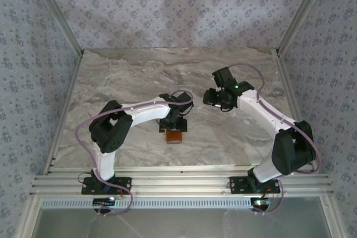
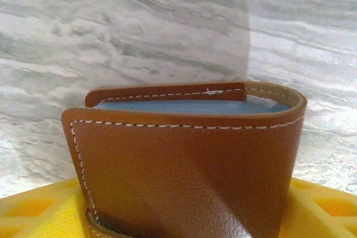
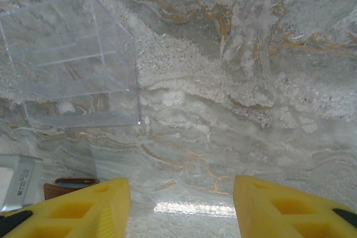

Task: Take the credit cards out of the card holder

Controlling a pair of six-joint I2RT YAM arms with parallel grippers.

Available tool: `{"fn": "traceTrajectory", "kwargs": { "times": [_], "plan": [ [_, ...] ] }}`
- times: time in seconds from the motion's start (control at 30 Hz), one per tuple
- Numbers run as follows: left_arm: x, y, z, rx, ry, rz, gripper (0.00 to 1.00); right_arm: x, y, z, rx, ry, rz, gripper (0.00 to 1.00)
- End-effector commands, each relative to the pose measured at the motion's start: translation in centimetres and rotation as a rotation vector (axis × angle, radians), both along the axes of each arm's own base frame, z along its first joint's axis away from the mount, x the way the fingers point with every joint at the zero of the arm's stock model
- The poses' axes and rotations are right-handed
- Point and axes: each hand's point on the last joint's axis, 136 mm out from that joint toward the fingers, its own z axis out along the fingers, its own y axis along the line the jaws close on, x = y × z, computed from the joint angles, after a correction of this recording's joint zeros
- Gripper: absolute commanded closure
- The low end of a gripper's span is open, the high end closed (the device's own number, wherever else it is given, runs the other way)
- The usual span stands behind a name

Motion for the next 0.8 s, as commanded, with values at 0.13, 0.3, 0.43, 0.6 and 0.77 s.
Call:
{"fn": "traceTrajectory", "kwargs": {
  "times": [0.13,0.3,0.43,0.6,0.77],
  "plan": [
    [0.4,-0.7,3.2,-0.011,-0.050,-0.083,0.11,-1.0,0.0,0.3,0.031,0.011,0.030,0.47],
    [1.1,-0.5,6.5,-0.050,-0.124,-0.286,0.10,-1.2,0.1,1.0,0.050,0.000,0.044,0.46],
    [0.7,-1.0,8.3,-0.187,-0.162,-0.581,0.14,-1.7,0.7,1.0,0.088,0.006,0.064,0.46],
    [-1.6,-1.4,8.8,-0.283,-0.172,-1.044,0.18,-1.9,0.5,0.7,0.086,0.013,0.059,0.46],
    [-2.1,-0.9,8.8,-0.401,-0.245,-1.312,0.25,-2.1,0.5,0.6,0.088,0.020,0.062,0.46]
  ]
}}
